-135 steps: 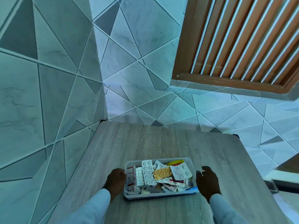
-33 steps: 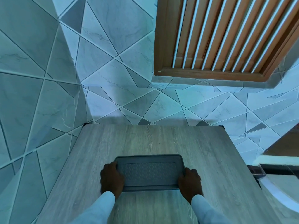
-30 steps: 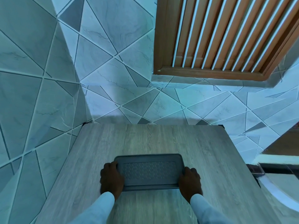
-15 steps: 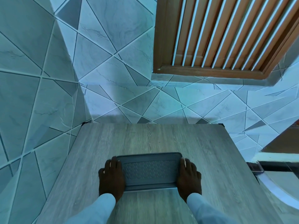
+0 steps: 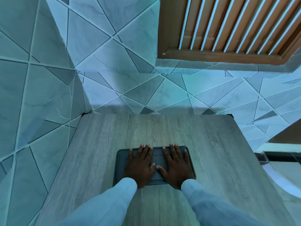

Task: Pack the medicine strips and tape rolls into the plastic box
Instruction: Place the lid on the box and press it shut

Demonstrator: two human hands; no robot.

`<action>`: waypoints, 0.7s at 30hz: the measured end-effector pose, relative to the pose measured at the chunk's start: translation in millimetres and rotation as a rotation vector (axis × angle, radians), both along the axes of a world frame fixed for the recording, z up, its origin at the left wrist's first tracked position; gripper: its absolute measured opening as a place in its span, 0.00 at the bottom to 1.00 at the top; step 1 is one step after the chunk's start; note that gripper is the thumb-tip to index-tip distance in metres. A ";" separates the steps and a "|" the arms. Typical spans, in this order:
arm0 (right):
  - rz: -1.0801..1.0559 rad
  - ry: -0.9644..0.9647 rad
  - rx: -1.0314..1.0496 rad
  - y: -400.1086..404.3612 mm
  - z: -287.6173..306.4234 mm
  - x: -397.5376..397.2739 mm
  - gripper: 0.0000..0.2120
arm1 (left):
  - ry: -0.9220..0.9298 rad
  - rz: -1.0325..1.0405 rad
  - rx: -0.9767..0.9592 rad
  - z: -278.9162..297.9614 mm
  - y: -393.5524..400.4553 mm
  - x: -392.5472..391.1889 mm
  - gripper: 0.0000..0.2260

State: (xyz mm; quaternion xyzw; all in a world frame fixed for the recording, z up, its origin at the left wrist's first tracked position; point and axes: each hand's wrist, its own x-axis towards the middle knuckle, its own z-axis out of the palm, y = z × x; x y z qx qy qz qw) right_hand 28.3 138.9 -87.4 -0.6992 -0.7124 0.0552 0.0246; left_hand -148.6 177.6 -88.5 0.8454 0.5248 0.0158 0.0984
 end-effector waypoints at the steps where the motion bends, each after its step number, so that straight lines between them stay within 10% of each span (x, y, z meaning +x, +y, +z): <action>1: -0.006 0.004 0.005 1.2 -2.2 0.2 0.39 | 0.003 0.006 -0.013 -0.6 1.5 3.5 0.29; 21: -0.048 0.042 -0.008 8.3 -3.3 0.0 0.32 | -0.011 0.008 -0.012 -4.4 8.0 7.7 0.30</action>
